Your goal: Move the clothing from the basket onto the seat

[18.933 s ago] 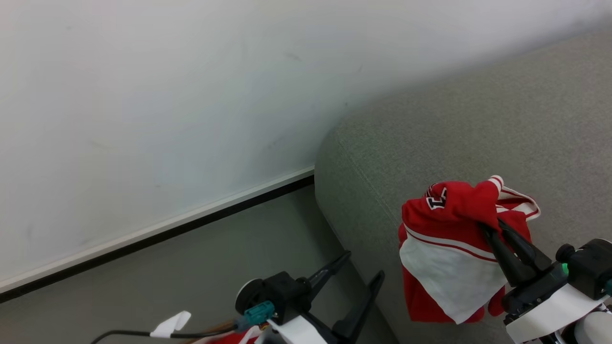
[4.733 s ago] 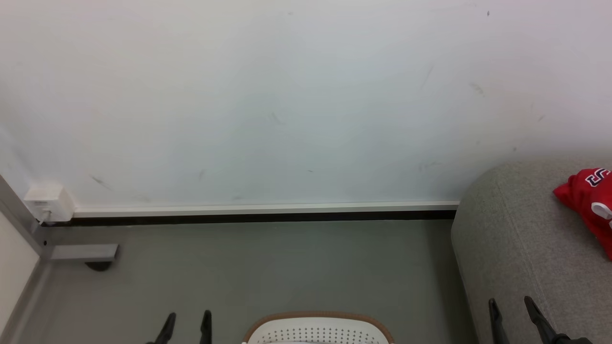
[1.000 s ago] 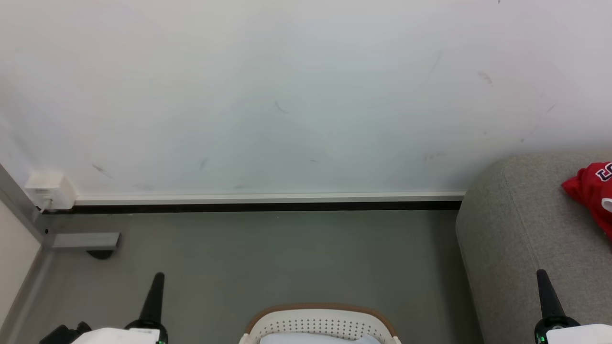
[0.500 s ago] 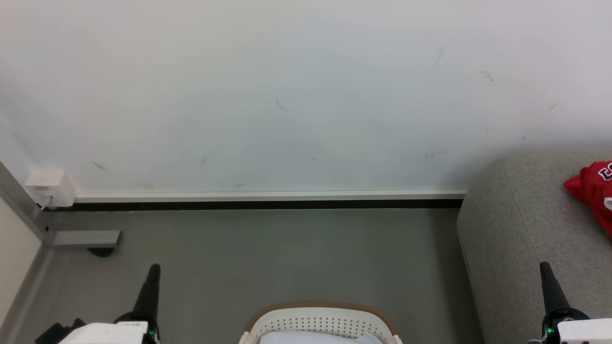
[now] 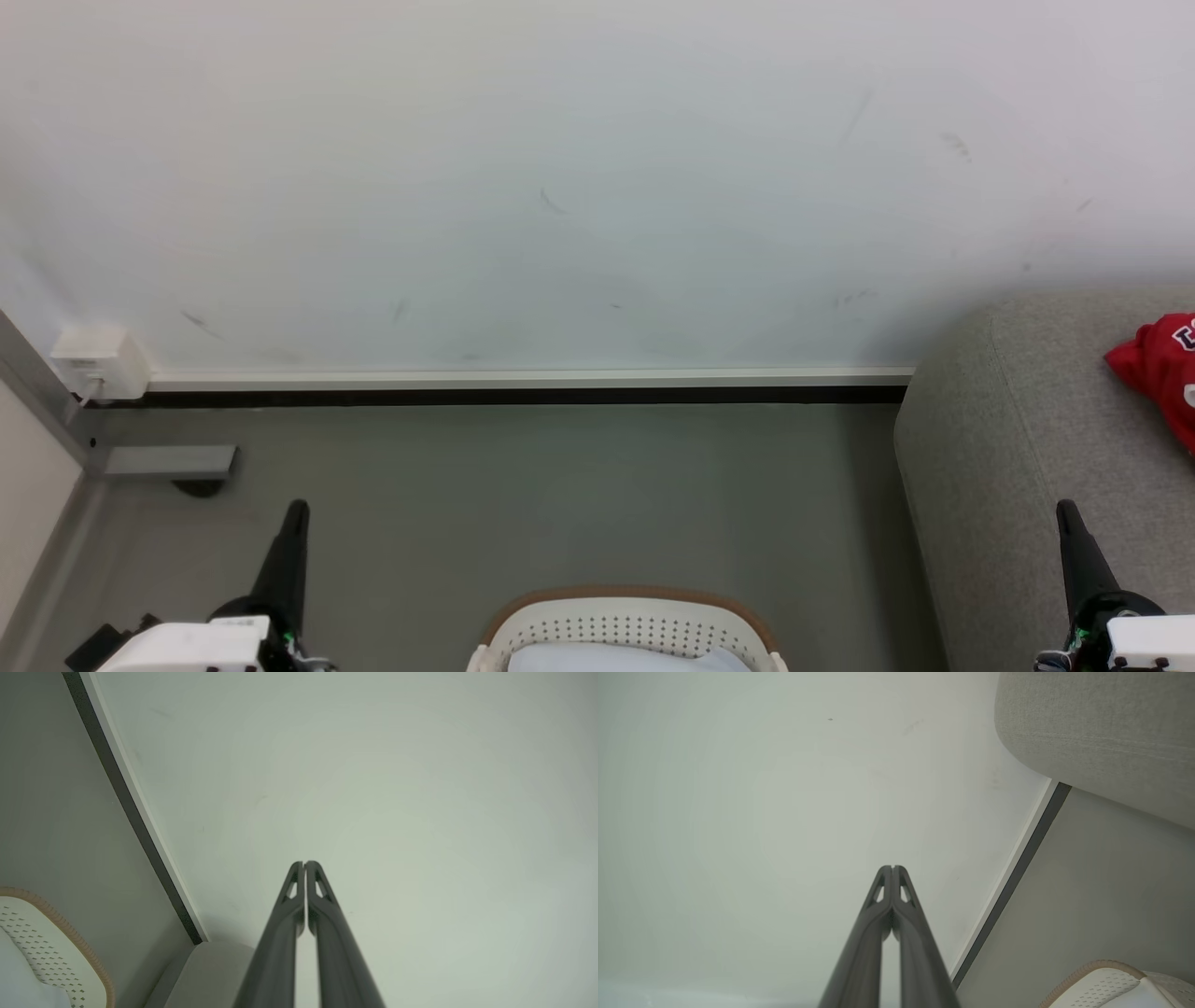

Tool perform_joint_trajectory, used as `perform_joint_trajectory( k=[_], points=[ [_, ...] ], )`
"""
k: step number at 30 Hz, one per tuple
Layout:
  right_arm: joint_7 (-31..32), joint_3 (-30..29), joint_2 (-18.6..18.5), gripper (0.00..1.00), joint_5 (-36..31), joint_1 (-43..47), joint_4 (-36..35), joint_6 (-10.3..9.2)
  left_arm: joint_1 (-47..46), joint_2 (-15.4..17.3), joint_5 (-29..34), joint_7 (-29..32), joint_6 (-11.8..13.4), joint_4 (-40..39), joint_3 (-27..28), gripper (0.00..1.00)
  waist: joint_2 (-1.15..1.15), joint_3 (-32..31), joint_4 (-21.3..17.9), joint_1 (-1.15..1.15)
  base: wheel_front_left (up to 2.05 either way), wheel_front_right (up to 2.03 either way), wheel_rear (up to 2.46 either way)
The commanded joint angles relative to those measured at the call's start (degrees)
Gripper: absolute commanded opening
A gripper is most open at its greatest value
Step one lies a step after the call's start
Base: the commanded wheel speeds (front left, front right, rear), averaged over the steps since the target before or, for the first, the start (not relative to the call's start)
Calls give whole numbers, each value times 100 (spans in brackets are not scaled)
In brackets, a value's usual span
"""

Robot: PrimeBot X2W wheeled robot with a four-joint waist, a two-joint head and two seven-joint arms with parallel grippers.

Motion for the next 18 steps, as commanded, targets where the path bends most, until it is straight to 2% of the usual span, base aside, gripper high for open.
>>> perform_joint_trajectory(
  k=[1, 18],
  points=[
    [31, -20, -38, 0, 109, -87, -44, -12, -78, 44, -114, 26, -17, -43, 40, 0, 0, 2, 1, 0, 0, 0, 0],
    [164, -45, -56, 0, 663, -136, -87, -14, -130, 45, -684, 177, -39, -88, 108, 0, 0, 40, 17, 0, 0, 0, 0]
  ],
)
